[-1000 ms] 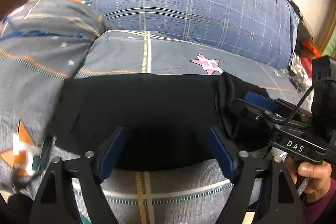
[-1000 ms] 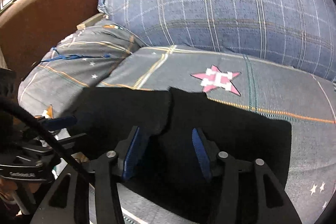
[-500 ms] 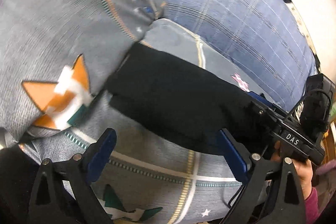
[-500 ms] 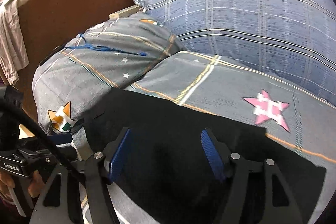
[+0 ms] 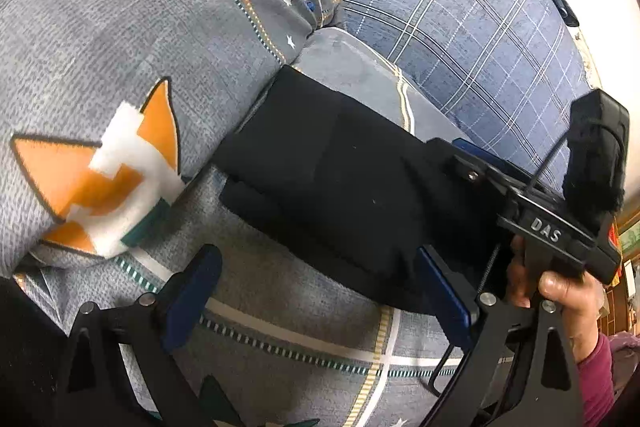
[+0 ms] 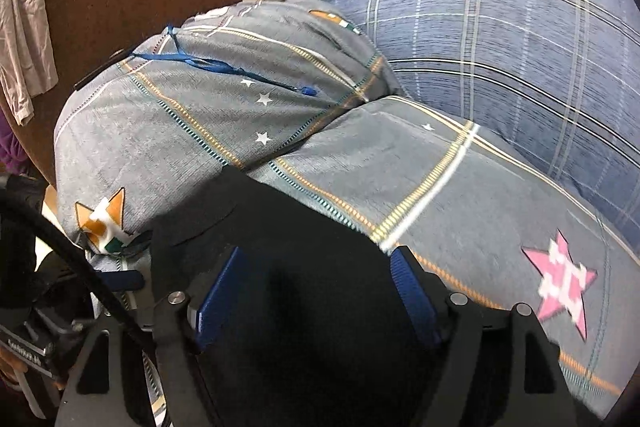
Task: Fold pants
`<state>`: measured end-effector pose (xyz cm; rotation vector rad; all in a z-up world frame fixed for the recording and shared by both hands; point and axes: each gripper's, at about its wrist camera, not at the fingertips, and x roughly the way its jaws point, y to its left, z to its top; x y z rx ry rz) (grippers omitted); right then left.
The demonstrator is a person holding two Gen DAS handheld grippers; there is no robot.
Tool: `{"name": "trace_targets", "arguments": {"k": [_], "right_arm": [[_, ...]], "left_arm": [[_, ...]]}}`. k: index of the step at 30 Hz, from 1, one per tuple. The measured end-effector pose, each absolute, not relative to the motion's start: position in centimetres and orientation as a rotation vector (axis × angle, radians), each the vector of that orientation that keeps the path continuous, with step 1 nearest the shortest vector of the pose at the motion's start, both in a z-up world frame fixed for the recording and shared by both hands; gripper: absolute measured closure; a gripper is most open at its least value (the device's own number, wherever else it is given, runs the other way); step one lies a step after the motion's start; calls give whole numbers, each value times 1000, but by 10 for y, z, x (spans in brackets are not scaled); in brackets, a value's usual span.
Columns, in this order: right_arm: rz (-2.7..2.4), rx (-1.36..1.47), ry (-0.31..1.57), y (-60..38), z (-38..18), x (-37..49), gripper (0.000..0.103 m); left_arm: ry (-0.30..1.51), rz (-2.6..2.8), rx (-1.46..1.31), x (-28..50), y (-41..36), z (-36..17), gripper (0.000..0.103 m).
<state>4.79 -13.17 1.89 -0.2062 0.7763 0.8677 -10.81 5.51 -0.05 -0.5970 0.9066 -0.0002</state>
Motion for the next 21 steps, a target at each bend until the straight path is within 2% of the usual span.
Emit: {"name": "trace_targets", "arguments": {"k": [21], "right_arm": [[995,-329,862,-82,14,76,17]], "left_arm": [[880,2,-633,-95,67,-5,7]]}}
